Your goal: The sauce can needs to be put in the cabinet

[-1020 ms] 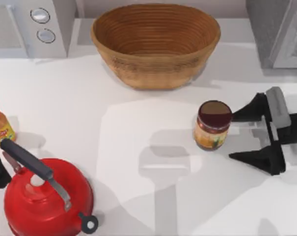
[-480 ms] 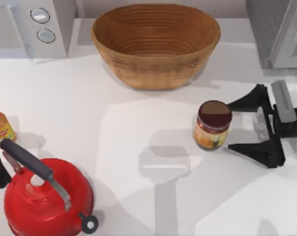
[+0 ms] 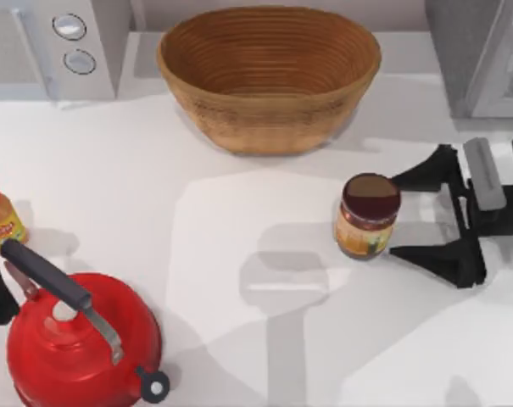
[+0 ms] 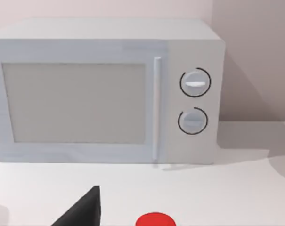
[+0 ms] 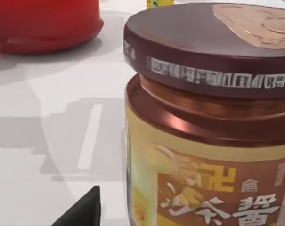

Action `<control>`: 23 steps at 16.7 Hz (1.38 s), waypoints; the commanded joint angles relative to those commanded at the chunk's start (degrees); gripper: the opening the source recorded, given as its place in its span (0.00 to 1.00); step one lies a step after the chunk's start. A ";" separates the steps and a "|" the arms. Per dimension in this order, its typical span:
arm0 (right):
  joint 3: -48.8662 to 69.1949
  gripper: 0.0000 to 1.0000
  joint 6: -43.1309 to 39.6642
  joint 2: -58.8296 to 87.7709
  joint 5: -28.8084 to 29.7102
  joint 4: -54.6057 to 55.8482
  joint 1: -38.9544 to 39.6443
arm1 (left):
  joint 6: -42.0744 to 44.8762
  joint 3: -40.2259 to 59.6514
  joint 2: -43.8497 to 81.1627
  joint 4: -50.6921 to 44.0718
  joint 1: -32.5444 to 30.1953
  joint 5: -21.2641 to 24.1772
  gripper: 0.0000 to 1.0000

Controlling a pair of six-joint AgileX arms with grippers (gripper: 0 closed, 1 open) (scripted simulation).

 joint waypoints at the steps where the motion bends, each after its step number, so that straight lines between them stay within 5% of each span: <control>1: -0.44 1.00 2.69 0.42 0.11 3.53 0.27 | 0.00 0.00 0.00 0.00 0.00 0.00 1.00; 12: -8.59 1.00 40.09 2.96 4.37 51.46 6.65 | 0.00 0.00 0.00 0.00 0.00 0.00 1.00; 20: -9.96 1.00 46.46 2.31 6.05 58.31 8.58 | 0.00 0.00 0.00 0.00 0.00 0.00 1.00; 23: -9.96 0.77 46.46 2.31 6.05 58.31 8.58 | 0.00 0.00 0.00 0.00 0.00 0.00 1.00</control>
